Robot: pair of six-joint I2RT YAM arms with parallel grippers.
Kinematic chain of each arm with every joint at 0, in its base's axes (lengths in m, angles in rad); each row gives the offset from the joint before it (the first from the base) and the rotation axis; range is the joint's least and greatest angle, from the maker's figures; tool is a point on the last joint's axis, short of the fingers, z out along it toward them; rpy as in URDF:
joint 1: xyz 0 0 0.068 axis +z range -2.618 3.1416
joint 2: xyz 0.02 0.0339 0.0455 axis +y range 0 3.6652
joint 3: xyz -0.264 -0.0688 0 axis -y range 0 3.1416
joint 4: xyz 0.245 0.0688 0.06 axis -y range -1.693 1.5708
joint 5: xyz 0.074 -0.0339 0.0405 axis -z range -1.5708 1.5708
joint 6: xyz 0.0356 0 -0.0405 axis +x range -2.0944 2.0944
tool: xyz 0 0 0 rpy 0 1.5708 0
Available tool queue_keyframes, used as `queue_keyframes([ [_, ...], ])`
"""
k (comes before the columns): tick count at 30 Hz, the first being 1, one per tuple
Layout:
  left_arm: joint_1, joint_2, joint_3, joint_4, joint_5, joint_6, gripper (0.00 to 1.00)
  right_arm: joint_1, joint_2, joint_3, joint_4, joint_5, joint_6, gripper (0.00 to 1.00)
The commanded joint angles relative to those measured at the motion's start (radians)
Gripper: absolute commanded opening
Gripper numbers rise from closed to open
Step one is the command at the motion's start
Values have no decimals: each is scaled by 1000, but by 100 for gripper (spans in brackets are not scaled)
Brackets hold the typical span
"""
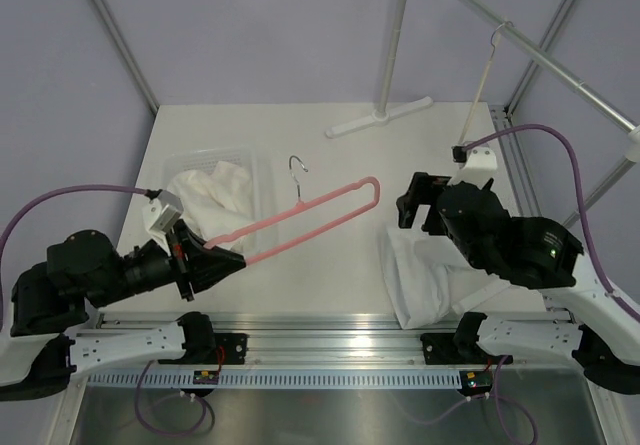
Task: Remove the skirt from the hanger
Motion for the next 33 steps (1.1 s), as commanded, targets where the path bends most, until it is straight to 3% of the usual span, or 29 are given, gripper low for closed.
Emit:
queue_keyframes([
  [1, -3, 69, 5, 44, -48, -15, 0, -6, 77, 77, 136, -158, -91, 98],
  [5, -3, 121, 8, 30, -79, -37, 0, -3, 65, 125, 363, -517, -246, 99],
  [8, -3, 149, 11, 20, -78, -42, 0, -3, 126, 220, 388, -673, -289, 100],
  [12, -3, 193, 8, -3, -73, -37, 0, -2, 297, 421, 247, -709, -300, 95],
  [17, -3, 219, 14, -31, -61, -17, 0, -2, 319, 394, 310, -778, -291, 89],
  [33, -3, 186, 23, -48, 1, 17, 0, -3, 388, 392, 284, -670, -322, 83],
])
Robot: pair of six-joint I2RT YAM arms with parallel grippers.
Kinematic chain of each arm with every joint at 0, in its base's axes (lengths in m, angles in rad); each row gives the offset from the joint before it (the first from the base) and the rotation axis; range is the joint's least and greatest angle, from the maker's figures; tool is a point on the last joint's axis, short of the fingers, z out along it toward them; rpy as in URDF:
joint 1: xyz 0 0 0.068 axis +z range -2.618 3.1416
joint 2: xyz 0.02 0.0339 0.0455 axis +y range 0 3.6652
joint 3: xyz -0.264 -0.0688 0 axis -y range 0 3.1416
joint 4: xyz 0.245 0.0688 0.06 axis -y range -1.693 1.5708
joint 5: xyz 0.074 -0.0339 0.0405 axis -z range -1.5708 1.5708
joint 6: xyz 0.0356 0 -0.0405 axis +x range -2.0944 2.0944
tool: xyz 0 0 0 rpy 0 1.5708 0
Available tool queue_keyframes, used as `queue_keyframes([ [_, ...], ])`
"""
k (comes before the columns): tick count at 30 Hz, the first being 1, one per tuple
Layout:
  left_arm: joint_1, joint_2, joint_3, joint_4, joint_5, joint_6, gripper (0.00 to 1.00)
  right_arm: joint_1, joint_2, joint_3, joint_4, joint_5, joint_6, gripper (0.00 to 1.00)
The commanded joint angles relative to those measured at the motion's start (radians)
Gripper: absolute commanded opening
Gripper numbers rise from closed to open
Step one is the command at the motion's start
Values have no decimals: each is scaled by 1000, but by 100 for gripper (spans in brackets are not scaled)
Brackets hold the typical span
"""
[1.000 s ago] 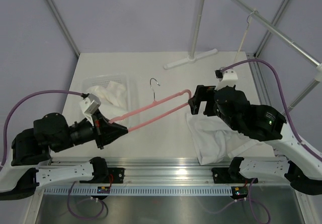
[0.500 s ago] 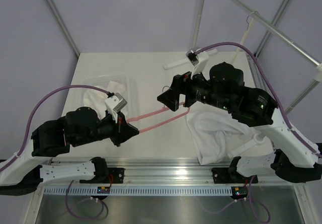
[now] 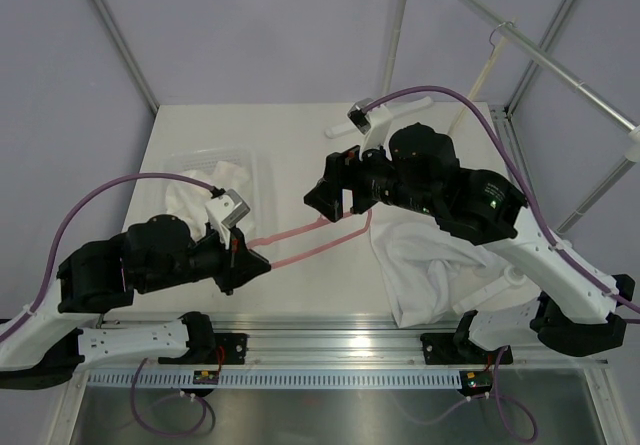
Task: Remove the skirt from the hanger
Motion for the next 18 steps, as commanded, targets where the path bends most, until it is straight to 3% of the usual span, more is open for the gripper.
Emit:
queue_keyframes([
  [1, -3, -17, 22, 56, 32, 29, 0, -1, 2, 11, 9, 51, -38, 83],
  [18, -3, -71, 33, 90, 113, 32, 0, -1, -1, -31, 29, 69, -19, 79],
])
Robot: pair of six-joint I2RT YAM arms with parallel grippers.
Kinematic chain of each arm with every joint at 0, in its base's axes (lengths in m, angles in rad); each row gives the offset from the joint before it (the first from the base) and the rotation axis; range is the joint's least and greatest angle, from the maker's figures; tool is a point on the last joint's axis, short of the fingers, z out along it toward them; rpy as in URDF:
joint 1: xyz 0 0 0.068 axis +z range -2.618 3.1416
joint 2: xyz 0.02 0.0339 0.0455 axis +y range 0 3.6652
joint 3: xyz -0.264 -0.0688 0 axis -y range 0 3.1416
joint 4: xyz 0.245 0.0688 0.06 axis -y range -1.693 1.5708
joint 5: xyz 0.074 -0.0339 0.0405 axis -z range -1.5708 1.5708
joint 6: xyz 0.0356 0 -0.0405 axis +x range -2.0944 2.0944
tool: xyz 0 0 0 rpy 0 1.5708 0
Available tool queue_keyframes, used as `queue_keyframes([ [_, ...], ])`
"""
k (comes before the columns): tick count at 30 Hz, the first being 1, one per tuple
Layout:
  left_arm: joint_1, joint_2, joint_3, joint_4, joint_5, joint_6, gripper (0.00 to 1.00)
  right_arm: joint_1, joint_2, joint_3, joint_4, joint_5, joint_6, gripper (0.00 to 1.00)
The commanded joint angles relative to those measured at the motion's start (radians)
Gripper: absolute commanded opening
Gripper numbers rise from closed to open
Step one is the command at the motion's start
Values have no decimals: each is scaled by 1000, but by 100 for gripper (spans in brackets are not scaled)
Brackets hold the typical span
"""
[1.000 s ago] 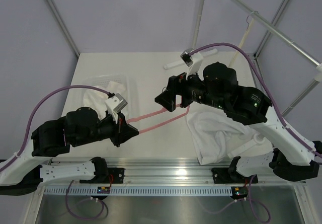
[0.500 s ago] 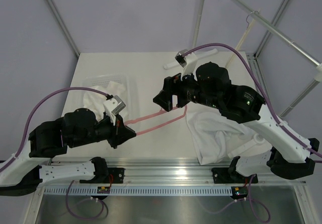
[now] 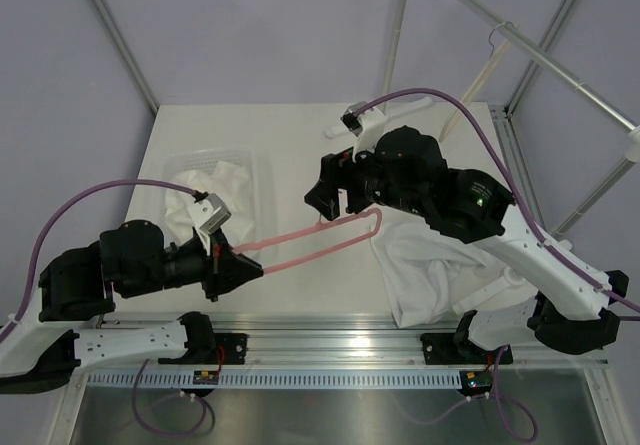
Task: Remove the skirt from the hanger
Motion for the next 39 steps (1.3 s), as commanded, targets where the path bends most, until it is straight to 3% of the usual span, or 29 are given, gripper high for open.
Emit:
queue_keyframes([
  [1, -3, -4, 32, 76, 64, 20, 0, -1, -24, -6, 32, 9, -10, 77],
  [8, -3, -59, 2, 160, 232, 54, 0, -1, -105, -96, 139, -158, -30, 71],
  [12, -3, -98, 2, 186, 265, 50, 0, -3, -162, -130, 187, -222, -15, 55],
  [15, -3, -105, 8, 180, 274, 50, 0, -3, -190, -141, 200, -245, -6, 51],
  [17, -3, -112, 8, 178, 289, 49, 0, -3, -202, -158, 214, -282, 7, 43],
  [18, -3, -115, 3, 181, 302, 50, 0, -3, -211, -165, 226, -311, 13, 26],
  [20, -3, -122, -5, 194, 323, 52, 0, -3, -219, -174, 236, -348, 22, 3],
  [21, -3, -128, -9, 197, 332, 55, 0, -3, -225, -181, 249, -371, 31, 0],
  [27, -3, -185, -43, 284, 461, 64, 0, -4, -265, -256, 354, -622, 65, 0],
  [32, -3, -228, -69, 379, 546, 61, 0, -4, -276, -274, 374, -699, 71, 0],
  [33, -3, -231, -68, 382, 544, 60, 0, -3, -277, -274, 369, -693, 70, 1],
  [34, -3, -231, -66, 384, 541, 60, 0, -4, -276, -267, 360, -680, 65, 16],
  [36, -3, -219, -60, 376, 518, 63, 0, -4, -268, -247, 303, -616, 47, 73],
  [39, -3, -205, -55, 356, 471, 67, 0, -4, -248, -181, 176, -431, 36, 93],
])
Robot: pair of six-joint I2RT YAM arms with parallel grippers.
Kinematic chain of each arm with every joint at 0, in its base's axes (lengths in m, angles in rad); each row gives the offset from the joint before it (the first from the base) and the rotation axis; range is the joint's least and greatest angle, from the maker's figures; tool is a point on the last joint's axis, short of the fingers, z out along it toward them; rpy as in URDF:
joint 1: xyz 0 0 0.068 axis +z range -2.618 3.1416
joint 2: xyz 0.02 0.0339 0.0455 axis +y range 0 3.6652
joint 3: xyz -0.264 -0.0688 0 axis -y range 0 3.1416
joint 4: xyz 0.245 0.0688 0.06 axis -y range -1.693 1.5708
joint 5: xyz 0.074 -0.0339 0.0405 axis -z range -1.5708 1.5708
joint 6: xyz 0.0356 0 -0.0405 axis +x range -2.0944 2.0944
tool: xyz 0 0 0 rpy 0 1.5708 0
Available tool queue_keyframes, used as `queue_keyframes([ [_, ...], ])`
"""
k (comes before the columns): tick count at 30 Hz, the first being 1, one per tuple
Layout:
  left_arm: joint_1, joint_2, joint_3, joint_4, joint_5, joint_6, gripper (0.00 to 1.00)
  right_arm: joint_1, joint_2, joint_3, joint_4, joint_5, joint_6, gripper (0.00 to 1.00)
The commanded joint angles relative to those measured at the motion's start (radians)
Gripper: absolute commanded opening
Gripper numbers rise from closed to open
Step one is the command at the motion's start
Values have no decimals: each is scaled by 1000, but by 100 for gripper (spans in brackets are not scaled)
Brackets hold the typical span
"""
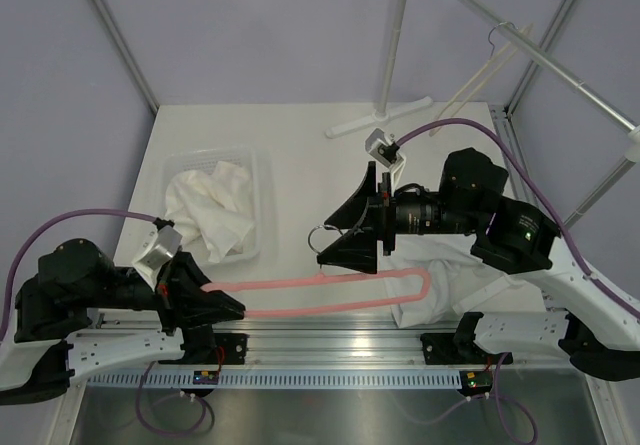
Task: Remove the skirt from the hanger
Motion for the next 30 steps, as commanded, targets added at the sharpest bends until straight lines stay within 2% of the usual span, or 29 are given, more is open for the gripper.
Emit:
queue_keyframes([
  [1, -4, 3, 43, 115, 7, 34, 0, -11, 8, 99, -166, 217, -30, 99],
  [6, -4, 17, 51, 81, -79, 48, 0, -11, -19, 175, -308, 484, -8, 100],
  [8, -4, 12, 57, 69, -117, 52, 0, -11, -68, 173, -336, 541, -1, 99],
  [11, -2, 3, 74, 37, -183, 57, 0, -11, -145, 147, -368, 593, 4, 99],
  [16, -4, 0, 120, 20, -192, 61, 0, -11, -275, -4, -445, 706, 42, 98],
  [21, -4, -9, 195, 44, -188, 75, 0, -11, -332, -220, -460, 776, 142, 83],
  [27, -4, -6, 276, 69, -197, 97, 0, -9, -378, -425, -355, 760, 209, 63],
  [29, -4, 10, 310, 68, -200, 107, 0, -9, -377, -453, -339, 757, 217, 63],
  [30, -4, 15, 322, 55, -206, 110, 0, -9, -380, -468, -336, 757, 222, 66],
])
